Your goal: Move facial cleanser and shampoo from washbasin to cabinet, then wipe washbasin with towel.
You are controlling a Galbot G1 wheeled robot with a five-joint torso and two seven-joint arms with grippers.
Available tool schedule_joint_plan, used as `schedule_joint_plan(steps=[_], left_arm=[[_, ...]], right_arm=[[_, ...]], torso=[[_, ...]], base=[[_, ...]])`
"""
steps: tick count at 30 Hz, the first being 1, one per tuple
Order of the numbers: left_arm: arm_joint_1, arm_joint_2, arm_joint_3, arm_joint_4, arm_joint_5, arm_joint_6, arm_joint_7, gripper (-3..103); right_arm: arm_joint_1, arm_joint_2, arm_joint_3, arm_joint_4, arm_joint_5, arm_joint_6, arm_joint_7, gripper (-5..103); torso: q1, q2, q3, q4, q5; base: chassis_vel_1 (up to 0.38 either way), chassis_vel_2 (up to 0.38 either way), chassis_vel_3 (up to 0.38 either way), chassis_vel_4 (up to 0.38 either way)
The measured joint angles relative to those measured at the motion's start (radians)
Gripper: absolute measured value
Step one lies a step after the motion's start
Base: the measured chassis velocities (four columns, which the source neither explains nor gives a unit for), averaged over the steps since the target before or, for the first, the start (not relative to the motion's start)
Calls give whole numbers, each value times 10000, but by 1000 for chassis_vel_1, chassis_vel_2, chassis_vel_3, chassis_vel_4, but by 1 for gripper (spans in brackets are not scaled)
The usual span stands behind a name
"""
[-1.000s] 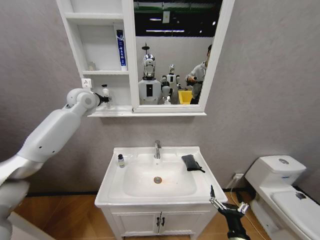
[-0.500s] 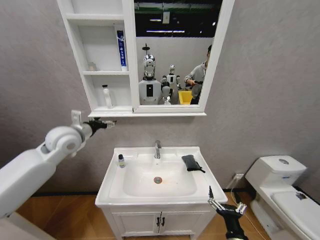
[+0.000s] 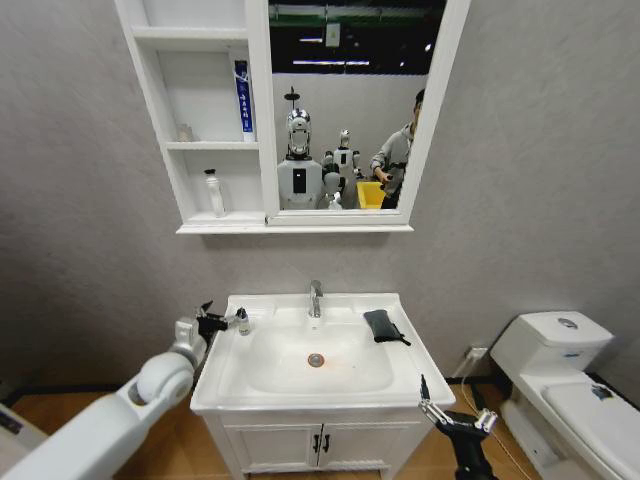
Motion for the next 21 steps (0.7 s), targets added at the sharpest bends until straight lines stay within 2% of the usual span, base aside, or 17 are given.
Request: schedule_joint_plan(steps=[2,6,8,21], left_arm=[[-28,-519,175,528,190,-19,101,100],[-289,-956,363,1111,354,-60,185,100],[-655,-1475,555,1840,453,-79,248,100],[-2196,-2703,723,4517,1461,-644,1001,100]], right_arm=[[-24,-34,14,23,25,-7,21,100],[-33,-48,16,12,25,-23,26,100],[-53,-61,14,6,20,-41,27,100],[-277,-55,162,4,13,-68,62,100]], torso=[[0,-1,0,0,0],[0,-1,0,-1,1],[1,-2,0,-2,0],[1,-3,1,-1,0]], base=[[0,0,0,0],[0,0,0,0],[0,0,0,0],[0,0,0,0]])
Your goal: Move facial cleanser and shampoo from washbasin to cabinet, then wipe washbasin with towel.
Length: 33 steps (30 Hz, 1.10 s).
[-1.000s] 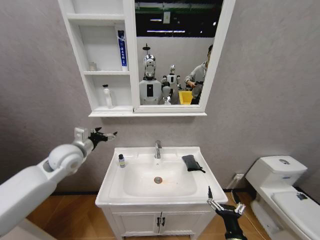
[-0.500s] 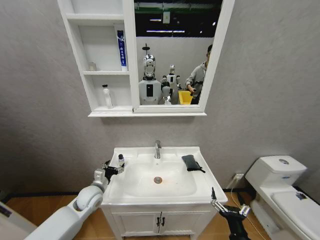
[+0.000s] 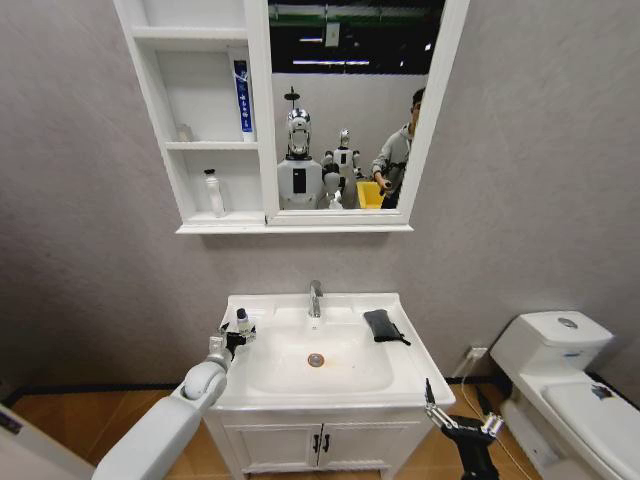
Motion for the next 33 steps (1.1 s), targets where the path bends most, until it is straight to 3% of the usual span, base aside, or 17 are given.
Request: schedule_joint_plan(steps=[6,14,15,16,20,21,27,31,33], left_arm=[[-385,-229,-9,817,306,-67,214,101],[-250,-245,-10,876,323,-163,799,70],[-250,-245,-10,876,323,-163,799,70],[-186,-228,-8,782,322,-164,833,58],[-87,-198,-15,623,304,-165,837,53],[-21,-142,-30,502,291,-165,837,43],[315,188,-200,-231,56,-161,768,42],[674,914,-441,-1395,-272,-37,665,42],[946,1711,-668,-2762,-629,220,359,42]], right_arm=[[-34,-34,59,12,0,-17,64,100],[41,-26,60,17,11,-98,107,100],[41,-26,60,17,11,-98,107,100],[41,-12,49,17,9,-98,107,100],[40,4,27,17,8,-98,107,100],[41,13,16,17,8,-98,106,100],[61,12,-9,46,3,-98,102,100],[96,36,-74,70,-17,-98,85,100],[107,95,-142,81,-50,-99,70,100]], torso=[[0,0,0,1,0],[1,0,0,2,-1],[1,0,0,2,-1],[1,0,0,1,0],[0,0,0,1,-1],[0,0,0,1,-1],[0,0,0,1,-3],[1,0,0,1,-5],[0,0,0,5,-3]], base=[[0,0,0,0],[0,0,0,0],[0,0,0,0],[0,0,0,0],[0,0,0,0],[0,0,0,0],[0,0,0,0],[0,0,0,0],[0,0,0,0]])
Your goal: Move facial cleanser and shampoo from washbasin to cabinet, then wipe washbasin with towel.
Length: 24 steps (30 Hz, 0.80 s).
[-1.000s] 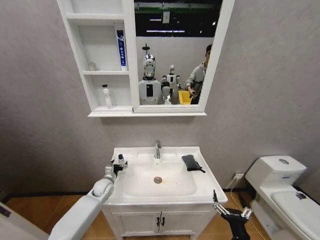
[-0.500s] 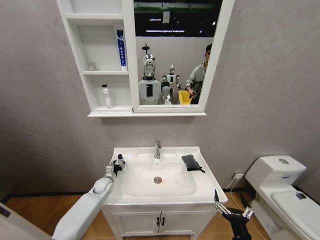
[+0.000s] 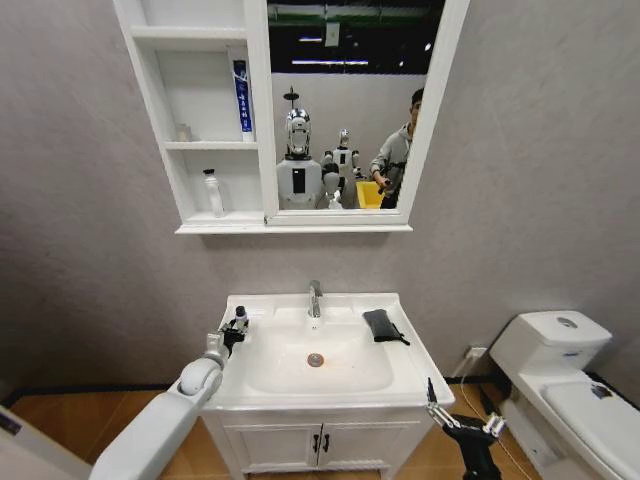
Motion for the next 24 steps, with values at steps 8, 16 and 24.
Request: schedule_joint_plan(steps=[8,16,24], left_arm=[[-1179,2152,-594,-3801,-2682,2112,-1814,42],[-3290,3363,-772,-4999,-6081,3818,-2910,42],[-8375,3265,1210,-3593,-9772,5170,-4584,42]], right_arm=[[53,139,-194,0,-207,35,-38,100],[17,286,-207,95,-216,185,-50,100],[-63,314,-172,174,-239,353,-64,100]], torso=[[0,2,-1,-5,3],[-1,2,-1,-3,1],[0,1,0,-4,1]], base=[[0,0,0,0],[0,0,0,0],[0,0,0,0]])
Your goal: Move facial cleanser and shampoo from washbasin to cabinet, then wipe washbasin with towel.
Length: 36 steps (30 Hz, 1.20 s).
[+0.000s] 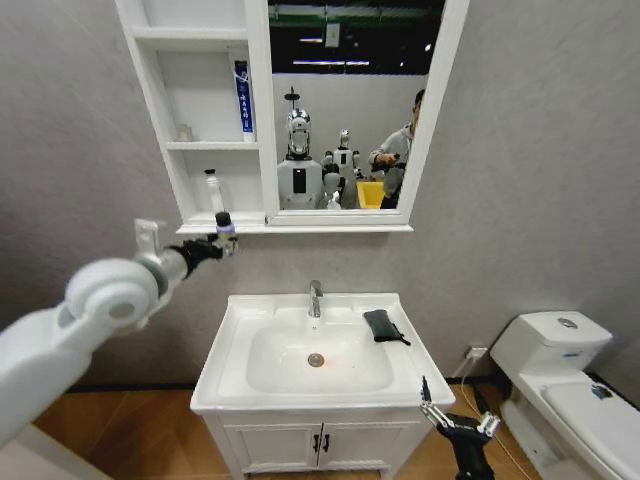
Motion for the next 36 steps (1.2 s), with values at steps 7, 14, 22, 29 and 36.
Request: schedule_joint_plan(steps=[7,14,22,29,36], left_arm=[[-2292,-1397,1860,1964,-753,237,-1183,42],[-2839,-2386,2585,3571,-443,221,-1351,42],[-3418,-3203,3189,4819,477,196,-816,42],[-3563,-3627,3428,5457,1160,176,-268,42],[-3534,-3872,3440,5834,1920,167,295,42]], right_arm=[[-53,111,146,41,75,156,15,100],[-132,84,330,-78,240,309,14,100],[-65,84,296,-124,252,304,24,100],[-52,68,425,-371,403,424,26,100],[69,35,487,-467,511,431,35,100]], torso=[[1,-2,1,-2,1],[0,-2,1,1,1],[1,-2,1,-1,3],[1,-1,0,2,2],[1,-2,0,-1,3]], base=[[0,0,0,0],[0,0,0,0],[0,0,0,0],[0,0,0,0],[0,0,0,0]])
